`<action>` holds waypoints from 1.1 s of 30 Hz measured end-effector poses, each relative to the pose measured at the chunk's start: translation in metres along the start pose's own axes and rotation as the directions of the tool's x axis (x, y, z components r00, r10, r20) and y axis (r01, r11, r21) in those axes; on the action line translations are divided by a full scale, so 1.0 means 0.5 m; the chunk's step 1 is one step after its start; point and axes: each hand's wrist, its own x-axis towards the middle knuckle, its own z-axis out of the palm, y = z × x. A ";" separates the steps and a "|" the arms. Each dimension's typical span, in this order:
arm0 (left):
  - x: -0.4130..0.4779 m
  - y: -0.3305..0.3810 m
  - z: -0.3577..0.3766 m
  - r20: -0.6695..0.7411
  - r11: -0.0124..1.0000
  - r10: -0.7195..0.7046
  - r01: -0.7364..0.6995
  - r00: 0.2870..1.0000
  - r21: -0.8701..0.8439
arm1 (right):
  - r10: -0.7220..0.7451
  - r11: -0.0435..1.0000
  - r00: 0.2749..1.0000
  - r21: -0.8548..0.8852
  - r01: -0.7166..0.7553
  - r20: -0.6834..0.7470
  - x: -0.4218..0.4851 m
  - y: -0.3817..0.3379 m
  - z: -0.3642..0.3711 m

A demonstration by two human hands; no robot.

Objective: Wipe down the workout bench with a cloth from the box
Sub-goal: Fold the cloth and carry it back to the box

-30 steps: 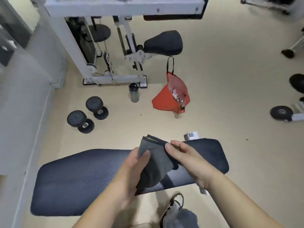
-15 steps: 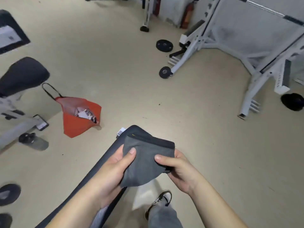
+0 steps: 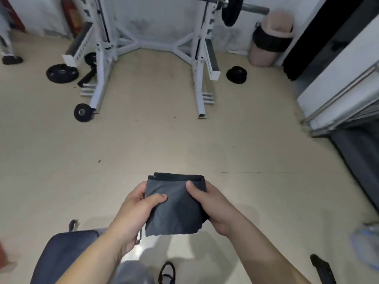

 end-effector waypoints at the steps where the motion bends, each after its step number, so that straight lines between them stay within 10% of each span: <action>1: 0.033 0.018 0.023 0.020 1.000 0.009 -0.009 1.000 0.026 | 0.000 1.000 1.000 0.025 0.000 -0.028 0.017 -0.008 -0.024; 15: 0.601 0.329 0.444 0.356 0.889 -0.074 -0.100 0.932 0.447 | 0.120 0.923 0.792 0.361 0.133 -0.598 0.364 -0.213 -0.405; 21: 0.786 0.422 0.714 0.510 0.770 -0.124 -0.242 0.851 0.590 | 0.178 0.809 0.805 0.550 0.208 -0.565 0.443 -0.268 -0.654; 33: 0.918 0.460 1.238 0.706 0.723 -0.311 -0.323 0.637 0.610 | 0.394 0.665 0.584 0.659 0.352 -0.710 0.391 -0.305 -1.112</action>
